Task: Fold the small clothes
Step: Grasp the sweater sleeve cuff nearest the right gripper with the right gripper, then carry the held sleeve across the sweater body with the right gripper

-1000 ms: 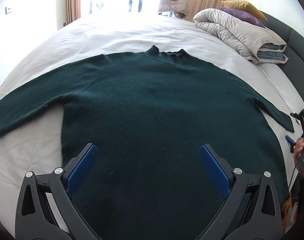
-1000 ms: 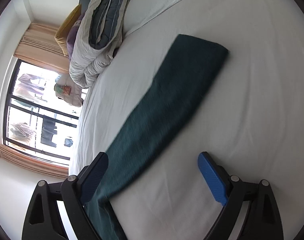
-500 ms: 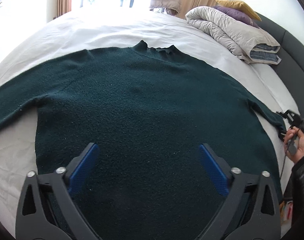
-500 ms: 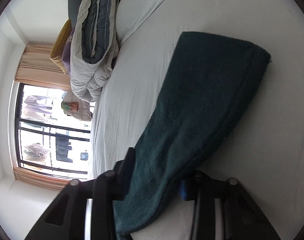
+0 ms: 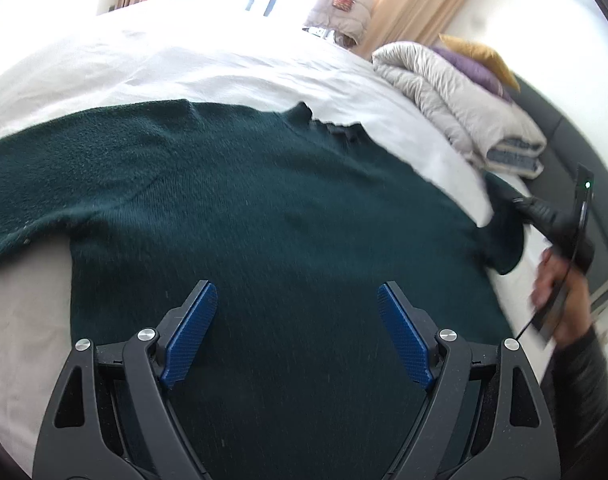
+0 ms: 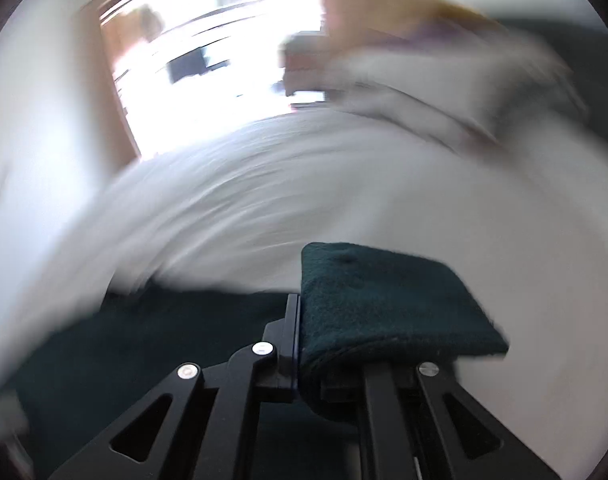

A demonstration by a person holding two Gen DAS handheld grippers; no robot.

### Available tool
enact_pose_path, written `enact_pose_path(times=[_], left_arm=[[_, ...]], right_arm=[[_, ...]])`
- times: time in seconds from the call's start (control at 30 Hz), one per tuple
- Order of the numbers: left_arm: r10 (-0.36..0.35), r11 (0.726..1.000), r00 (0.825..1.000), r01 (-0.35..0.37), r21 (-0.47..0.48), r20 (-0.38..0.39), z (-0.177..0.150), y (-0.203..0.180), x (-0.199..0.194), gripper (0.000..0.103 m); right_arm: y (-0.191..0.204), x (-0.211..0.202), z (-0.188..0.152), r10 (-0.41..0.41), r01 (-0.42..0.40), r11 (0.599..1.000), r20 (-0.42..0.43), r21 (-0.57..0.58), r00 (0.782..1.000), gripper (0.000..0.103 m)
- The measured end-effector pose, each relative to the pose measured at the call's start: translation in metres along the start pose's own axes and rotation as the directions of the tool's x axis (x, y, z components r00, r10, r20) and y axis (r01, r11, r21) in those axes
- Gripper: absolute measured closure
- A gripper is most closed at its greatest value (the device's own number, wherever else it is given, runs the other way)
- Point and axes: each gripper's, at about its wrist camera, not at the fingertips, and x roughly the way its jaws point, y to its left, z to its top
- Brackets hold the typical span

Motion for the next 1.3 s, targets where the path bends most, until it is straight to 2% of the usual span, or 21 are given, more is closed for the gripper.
enact_pose_path(times=[0.03,0.07,0.13,0.2,0.27,0.33,0.47,0.63,0.7,0.87,1.0,1.17,1.3], left_arm=[[-0.017,1.000,1.000,0.017,-0.025,0.004,0.007,0.005,0.003,0.020],[-0.029,0.999,1.000,0.029,-0.044,0.005,0.012,0.008,0.005,0.019],[-0.075,0.994,0.997,0.074,-0.084,-0.008,0.022,0.013,0.013,0.016],[-0.107,0.990,0.994,0.105,-0.098,-0.017,0.031,0.014,0.020,0.009],[-0.135,0.985,0.991,0.132,-0.108,-0.021,0.039,0.013,0.030,0.007],[-0.170,0.976,0.985,0.163,-0.143,-0.037,0.047,0.013,0.044,0.007],[-0.200,0.964,0.978,0.184,-0.193,-0.066,0.063,0.009,0.066,0.001],[-0.231,0.951,0.968,0.203,-0.234,-0.101,0.063,-0.001,0.078,0.001],[-0.246,0.943,0.963,0.211,-0.258,-0.111,0.060,-0.003,0.082,0.001],[-0.323,0.892,0.940,0.262,-0.367,-0.113,0.064,-0.005,0.089,0.001],[-0.367,0.866,0.921,0.285,-0.410,-0.135,0.061,-0.013,0.094,0.001],[-0.392,0.844,0.911,0.298,-0.446,-0.132,0.059,-0.018,0.103,0.001],[-0.459,0.788,0.885,0.362,-0.498,-0.084,0.060,-0.018,0.111,0.002]], right_arm=[[0.046,0.010,-0.005,0.038,-0.042,0.990,-0.033,-0.138,0.999,0.096],[0.074,0.020,-0.012,0.035,-0.047,0.973,-0.054,-0.226,0.998,0.096],[0.125,0.037,-0.034,-0.014,-0.010,0.915,-0.058,-0.404,0.998,0.096],[0.146,0.048,-0.049,-0.033,0.003,0.874,-0.052,-0.486,0.998,0.096],[0.155,0.053,-0.059,-0.056,0.026,0.851,-0.042,-0.524,0.998,0.096],[0.153,0.058,-0.060,-0.056,0.021,0.857,-0.052,-0.515,0.997,0.096],[0.152,0.055,-0.073,-0.061,0.031,0.841,-0.038,-0.539,0.997,0.096],[0.147,0.046,-0.060,-0.026,0.009,0.891,-0.030,-0.454,0.999,0.096],[0.150,0.039,-0.061,-0.015,0.003,0.899,-0.023,-0.438,1.000,0.095],[0.150,0.034,-0.056,0.024,-0.028,0.915,-0.016,-0.403,1.000,0.095],[0.145,0.031,-0.047,0.050,-0.052,0.936,-0.014,-0.348,0.999,0.095],[0.146,0.021,-0.039,0.080,-0.076,0.946,-0.002,-0.314,0.997,0.095],[0.149,0.011,-0.034,0.100,-0.090,0.947,0.018,-0.309,0.995,0.095]])
